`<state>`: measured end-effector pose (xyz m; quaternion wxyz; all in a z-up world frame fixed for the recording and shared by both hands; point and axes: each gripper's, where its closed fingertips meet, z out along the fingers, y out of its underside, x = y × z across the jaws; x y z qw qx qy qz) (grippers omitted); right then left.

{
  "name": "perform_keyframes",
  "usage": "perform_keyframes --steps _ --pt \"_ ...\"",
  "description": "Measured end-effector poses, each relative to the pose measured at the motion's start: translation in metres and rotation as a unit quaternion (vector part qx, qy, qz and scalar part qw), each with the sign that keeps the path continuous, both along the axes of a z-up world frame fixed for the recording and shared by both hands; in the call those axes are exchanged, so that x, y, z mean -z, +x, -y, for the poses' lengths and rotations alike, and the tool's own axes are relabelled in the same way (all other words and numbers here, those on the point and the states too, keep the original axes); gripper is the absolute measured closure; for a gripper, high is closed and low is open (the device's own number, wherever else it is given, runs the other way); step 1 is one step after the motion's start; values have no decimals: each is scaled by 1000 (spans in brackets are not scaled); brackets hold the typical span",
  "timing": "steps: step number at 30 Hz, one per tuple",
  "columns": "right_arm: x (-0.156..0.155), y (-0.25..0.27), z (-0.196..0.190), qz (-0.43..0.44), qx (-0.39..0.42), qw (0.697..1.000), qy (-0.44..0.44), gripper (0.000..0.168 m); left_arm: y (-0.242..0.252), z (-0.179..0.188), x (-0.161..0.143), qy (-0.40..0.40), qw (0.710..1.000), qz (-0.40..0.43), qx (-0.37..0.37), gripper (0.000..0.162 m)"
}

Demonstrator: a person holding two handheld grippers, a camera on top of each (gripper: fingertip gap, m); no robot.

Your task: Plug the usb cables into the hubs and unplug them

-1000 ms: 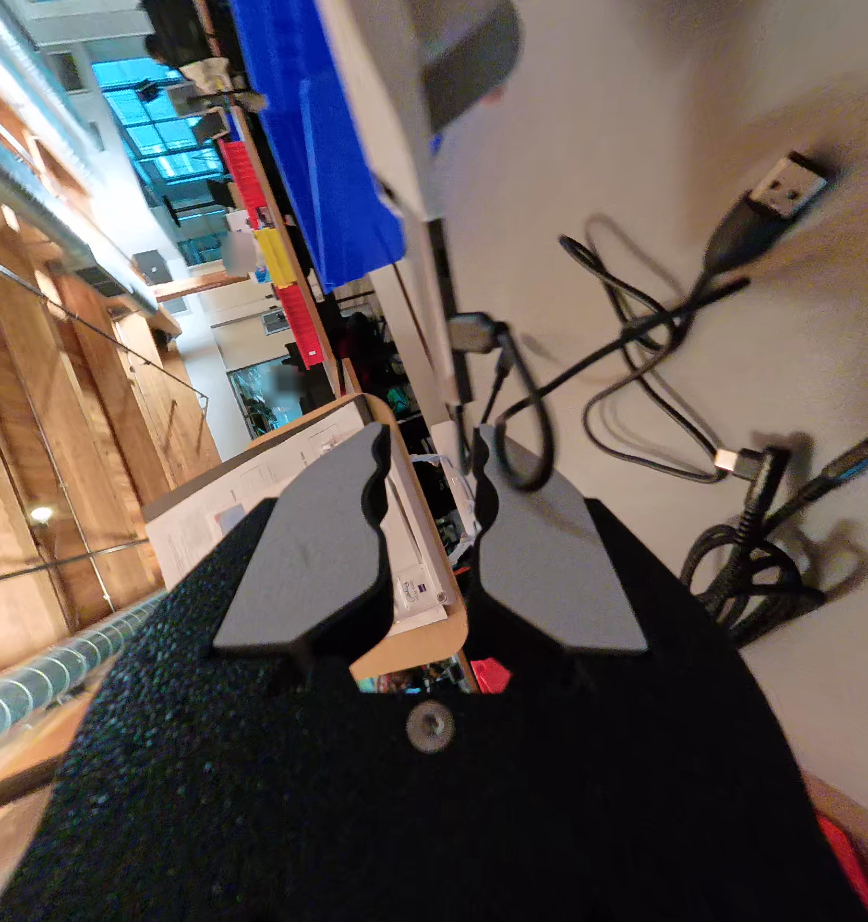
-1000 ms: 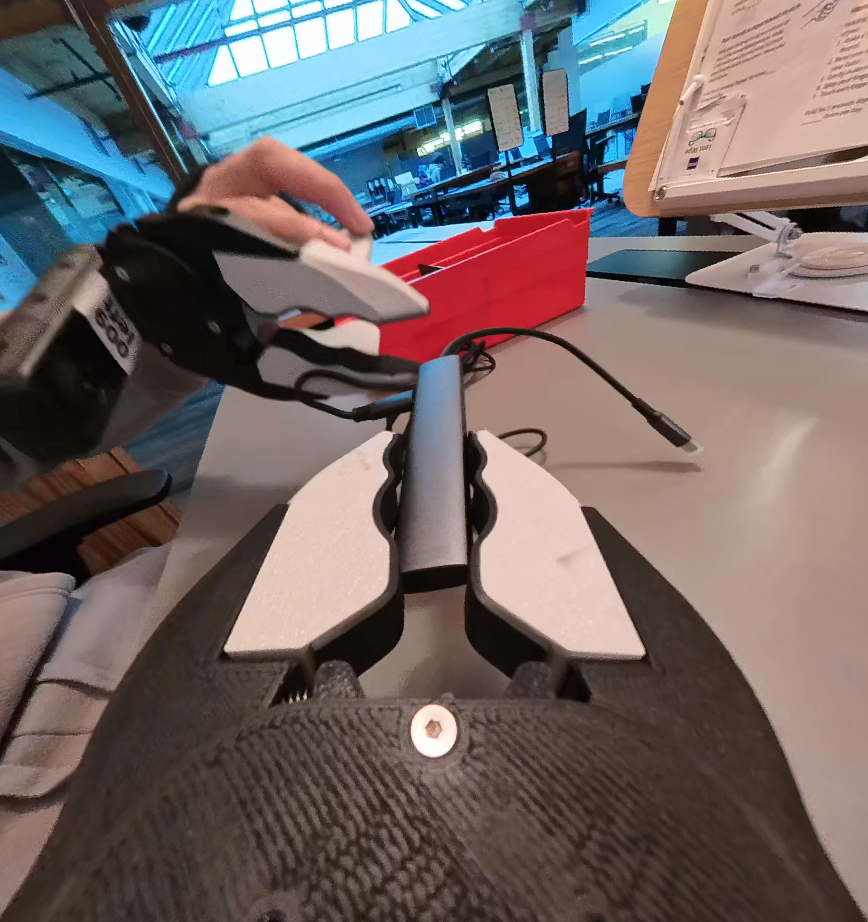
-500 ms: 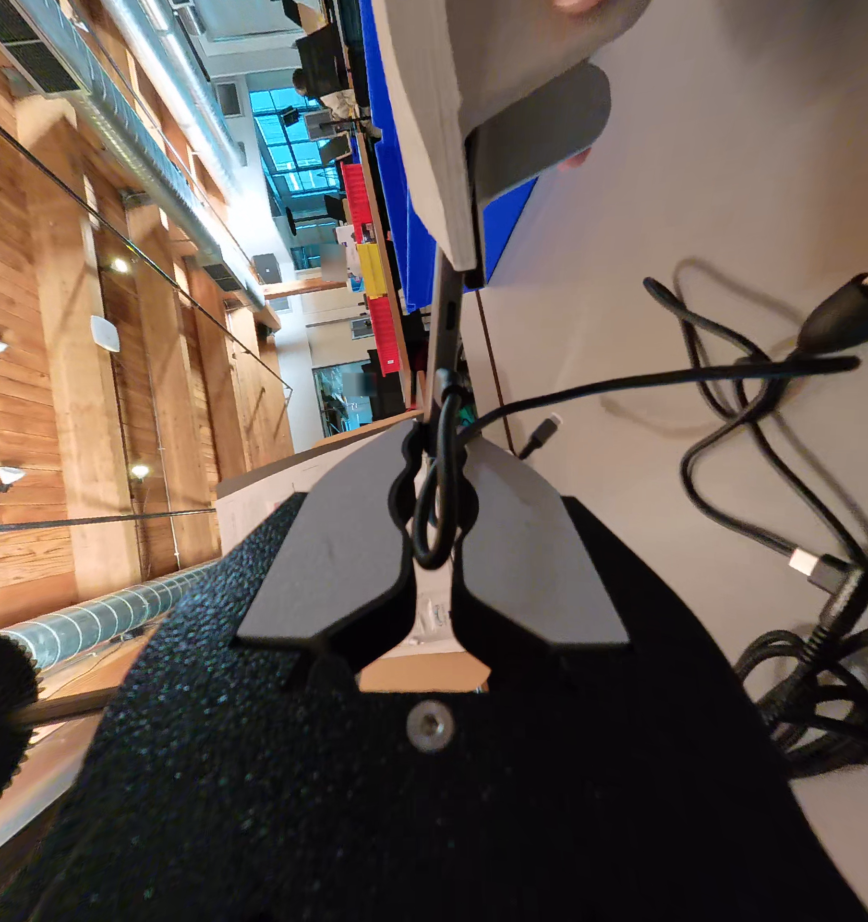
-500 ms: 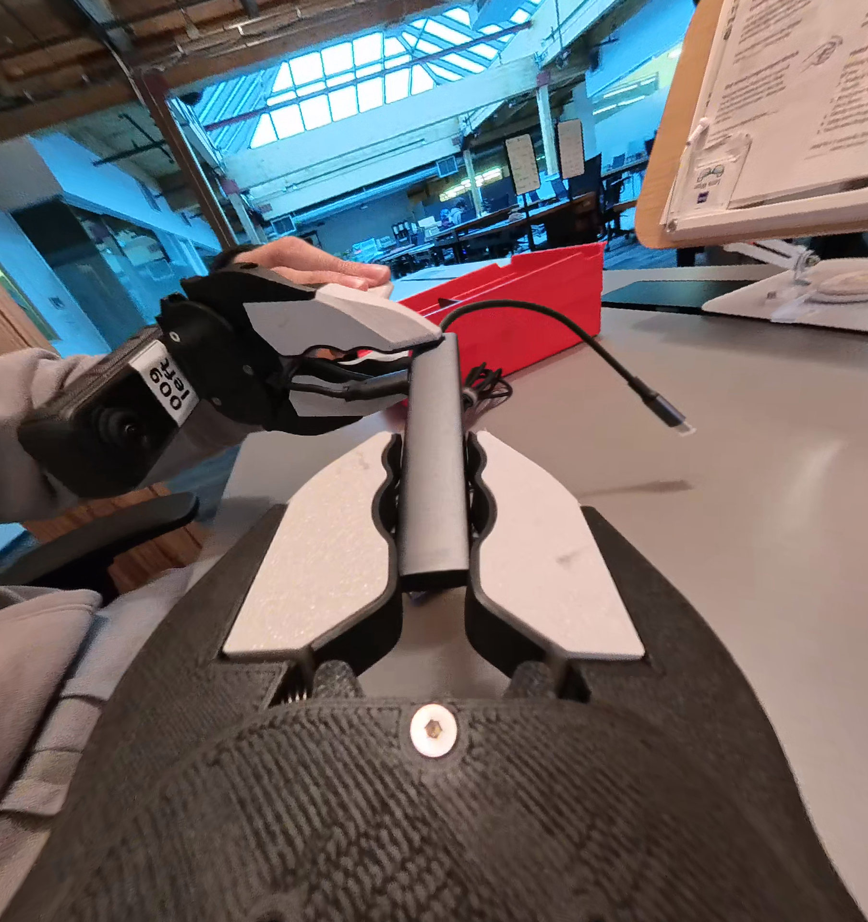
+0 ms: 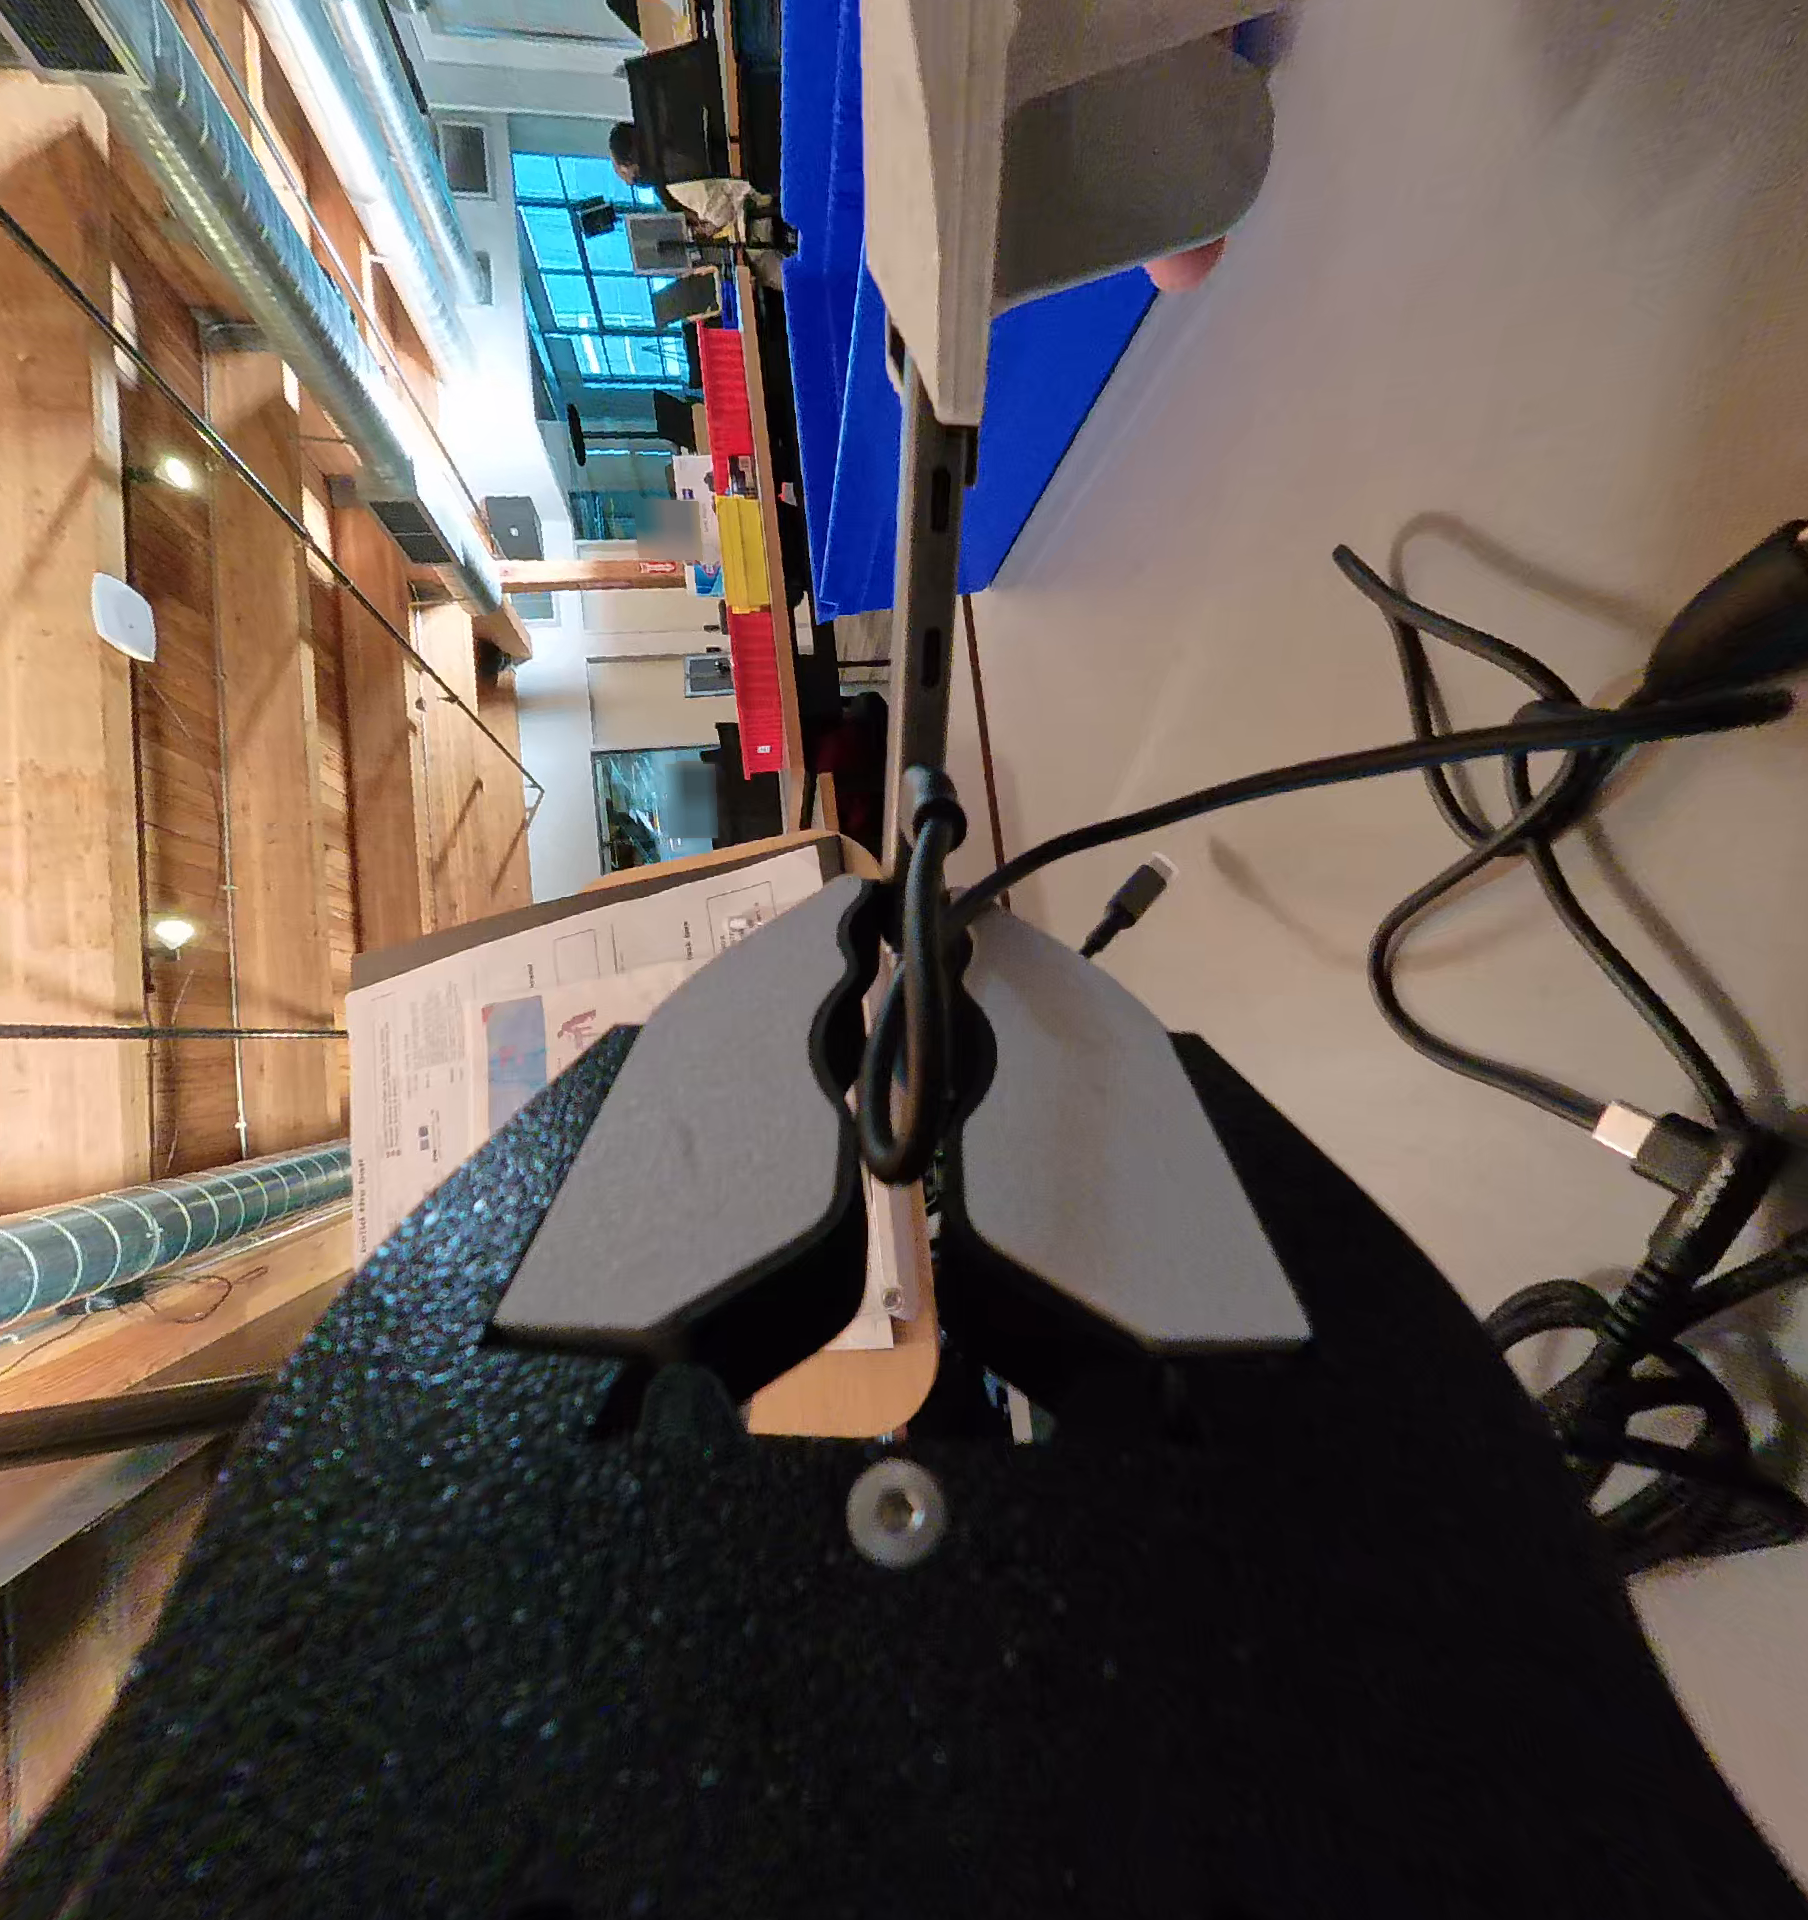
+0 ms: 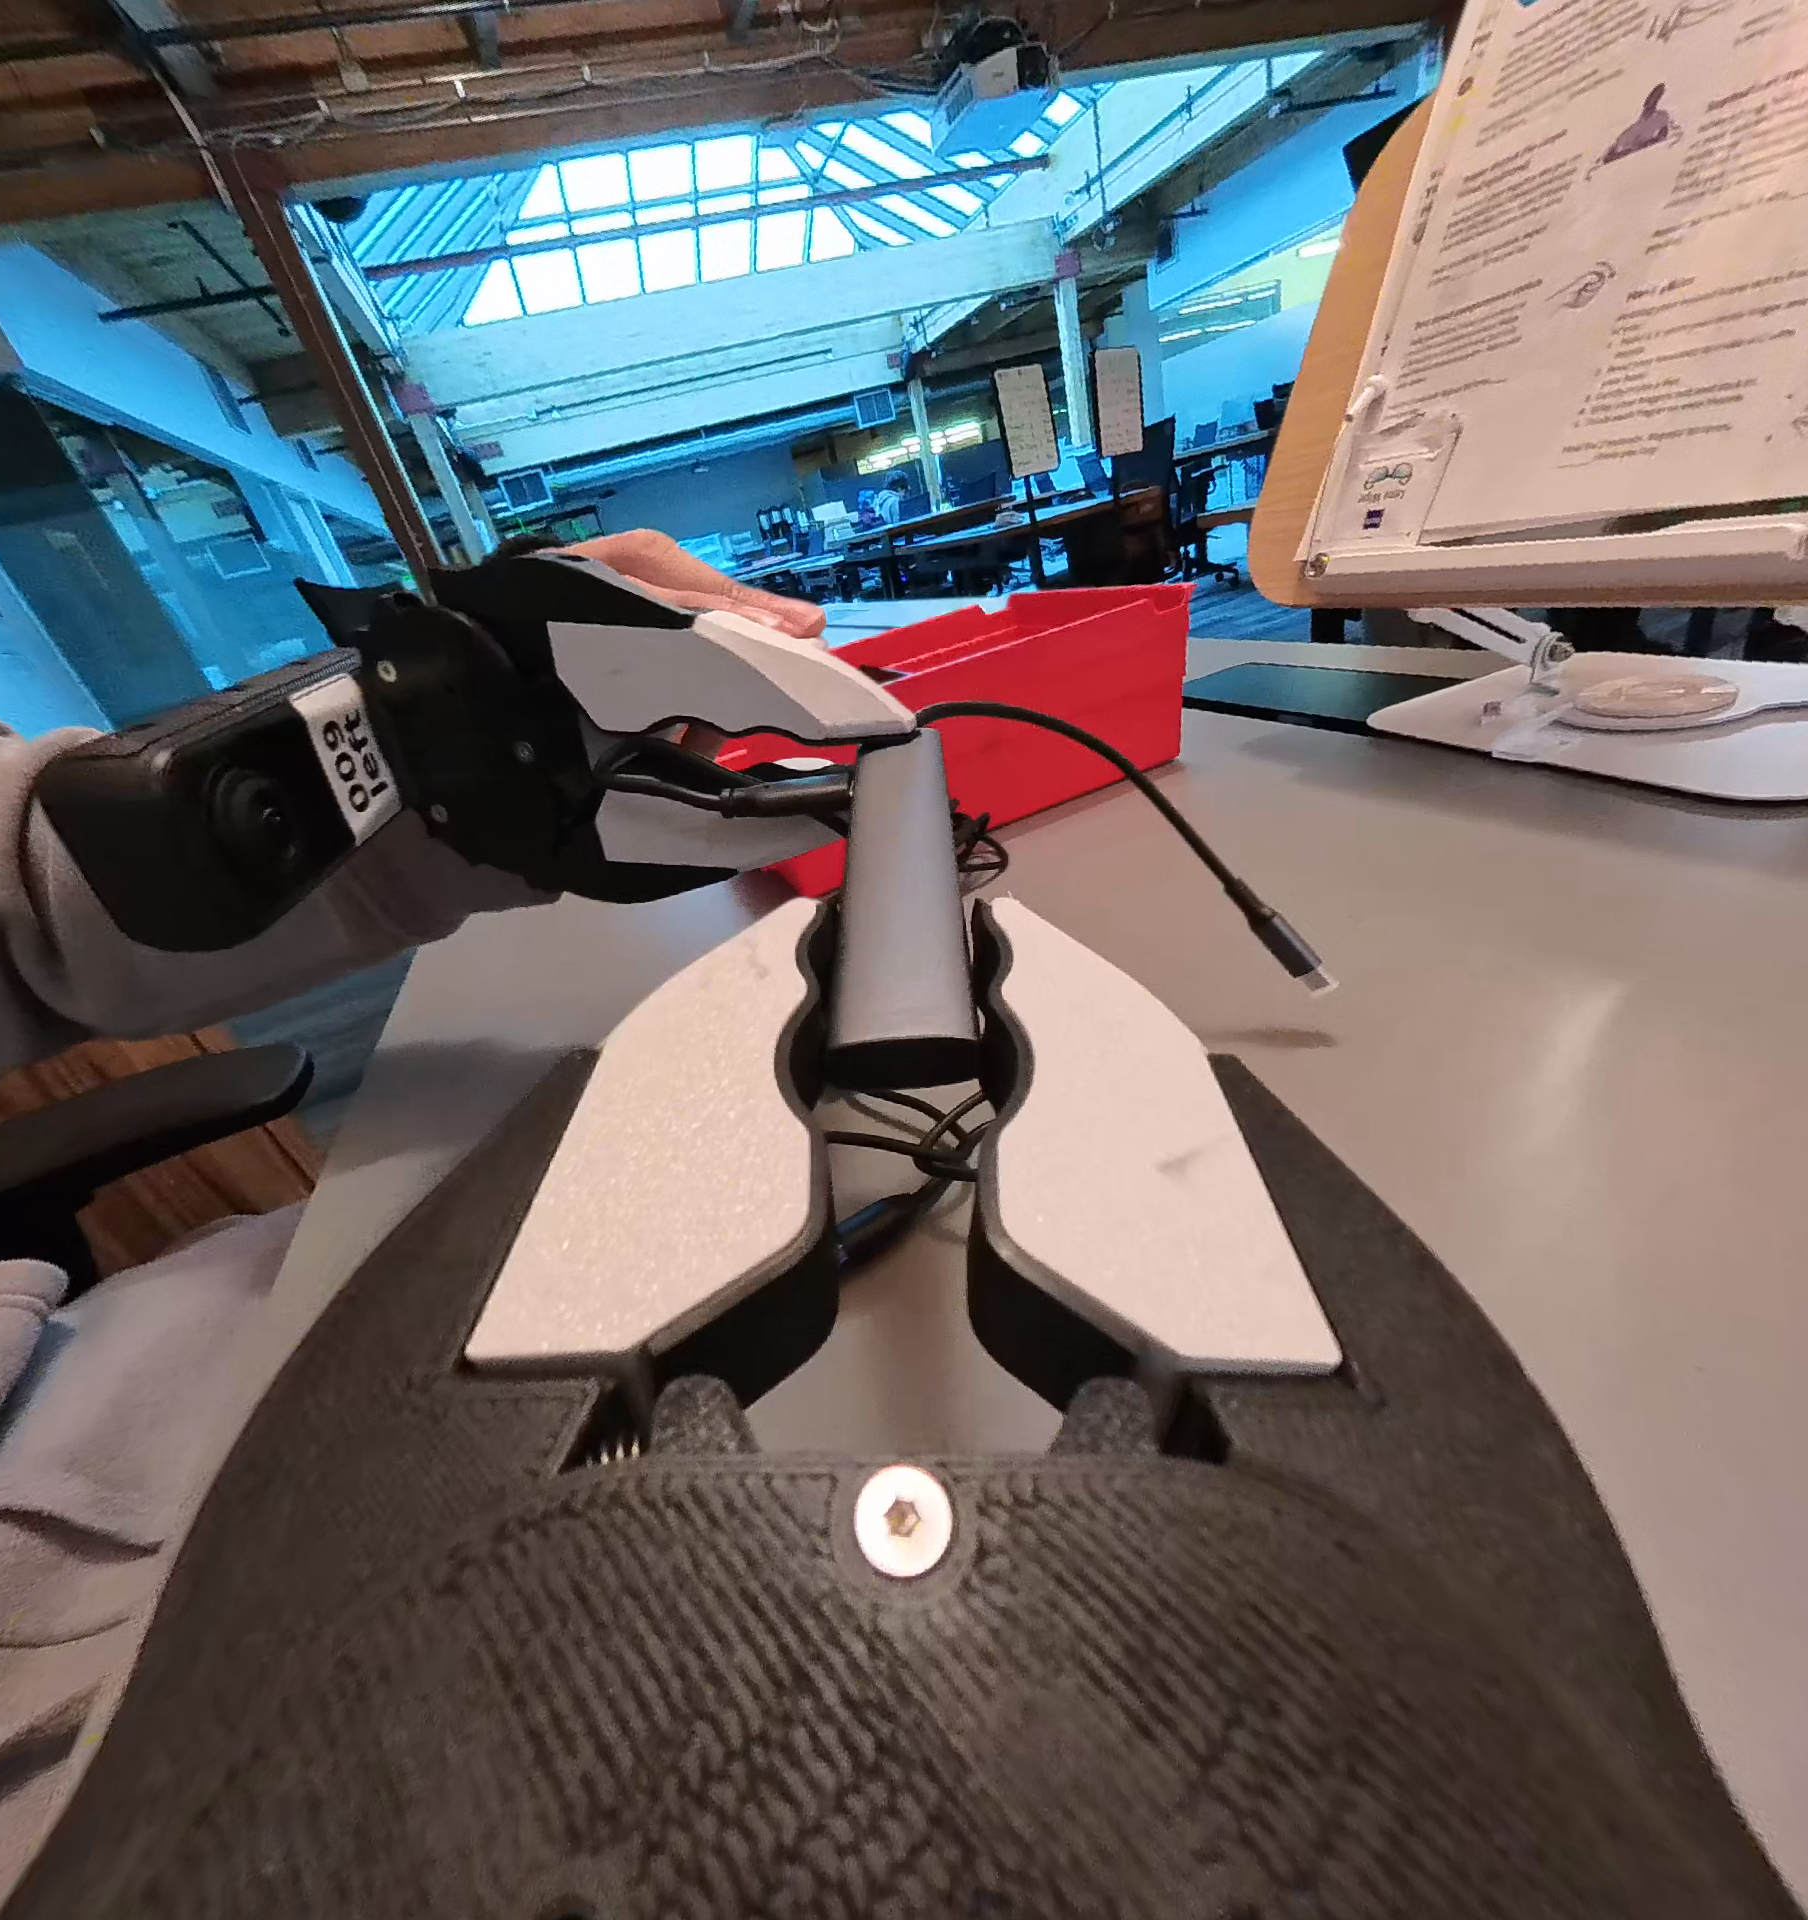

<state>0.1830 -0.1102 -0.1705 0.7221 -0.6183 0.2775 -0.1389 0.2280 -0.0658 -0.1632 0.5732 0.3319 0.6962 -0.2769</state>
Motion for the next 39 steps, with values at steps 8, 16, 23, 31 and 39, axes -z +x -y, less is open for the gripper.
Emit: perform_keyframes --steps 8,16,23,31,39 --pt "3 1 -2 24 18 999 -39 144 2 -3 0 5 1000 1 6 154" --pt "2 2 2 13 19 999 -26 145 6 -7 3 0 1000 -6 -2 153" --pt "6 7 -1 3 35 999 -39 144 14 -8 11 13 1000 -1 -14 153" --pt "0 13 16 -4 74 997 7 144 14 -25 -16 -74 997 -15 -35 125" --pt "-1 14 19 -5 76 997 14 144 -4 -74 7 -76 988 -126 -43 129"
